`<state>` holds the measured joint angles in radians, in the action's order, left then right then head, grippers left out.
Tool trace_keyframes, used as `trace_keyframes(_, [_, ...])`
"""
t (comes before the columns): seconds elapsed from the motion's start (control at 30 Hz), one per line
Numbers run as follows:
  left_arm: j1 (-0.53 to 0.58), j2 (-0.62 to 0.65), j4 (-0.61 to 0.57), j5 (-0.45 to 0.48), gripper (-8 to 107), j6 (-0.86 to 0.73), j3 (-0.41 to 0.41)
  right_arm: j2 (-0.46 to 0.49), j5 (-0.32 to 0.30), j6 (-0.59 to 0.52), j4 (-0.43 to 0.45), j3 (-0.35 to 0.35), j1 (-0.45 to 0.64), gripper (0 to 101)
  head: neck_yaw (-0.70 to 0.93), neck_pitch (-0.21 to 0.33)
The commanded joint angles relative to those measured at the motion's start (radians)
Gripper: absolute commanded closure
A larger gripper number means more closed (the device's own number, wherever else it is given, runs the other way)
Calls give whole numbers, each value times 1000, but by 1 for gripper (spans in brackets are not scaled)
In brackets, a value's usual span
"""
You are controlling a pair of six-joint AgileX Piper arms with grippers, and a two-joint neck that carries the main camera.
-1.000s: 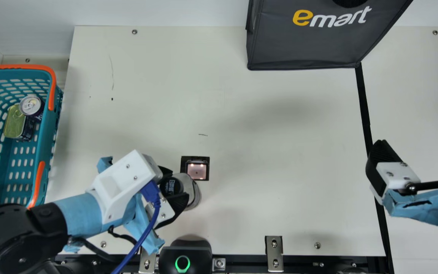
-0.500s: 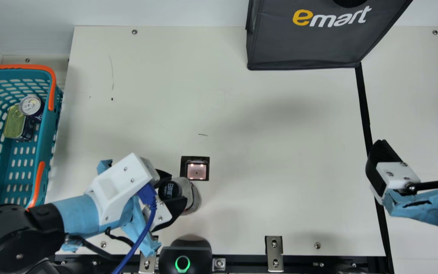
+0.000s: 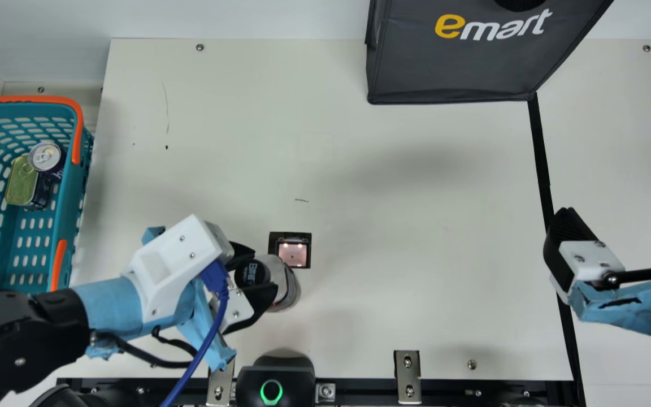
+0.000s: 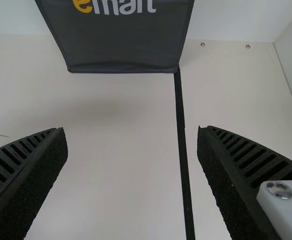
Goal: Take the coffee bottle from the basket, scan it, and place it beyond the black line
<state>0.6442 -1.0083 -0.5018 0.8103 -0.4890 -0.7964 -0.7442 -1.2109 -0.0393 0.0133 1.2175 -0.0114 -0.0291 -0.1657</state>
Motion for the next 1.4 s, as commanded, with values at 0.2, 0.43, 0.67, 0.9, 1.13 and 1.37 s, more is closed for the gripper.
trace_keyframes(0.2, [-40, -32, -31, 11, 89, -68, -39, 0, 0, 0, 0, 0, 0, 10, 2, 27])
trace_keyframes(0.43, [-47, -42, -55, 17, 89, -121, -43, 0, 0, 0, 0, 0, 0, 10, 2, 27])
trace_keyframes(0.67, [-57, -26, -77, 32, 89, -174, -19, 0, 0, 0, 0, 0, 0, 10, 2, 27])
trace_keyframes(0.9, [-68, -26, -84, 25, 89, -197, -9, 0, 0, 0, 0, 0, 0, 10, 2, 27])
trace_keyframes(1.13, [-56, -60, -85, -5, 89, -198, -34, 0, 0, 0, 0, 0, 0, 10, 2, 27])
trace_keyframes(1.37, [-27, -115, -77, -46, 89, -186, -82, 0, 0, 0, 0, 0, 0, 10, 2, 27])
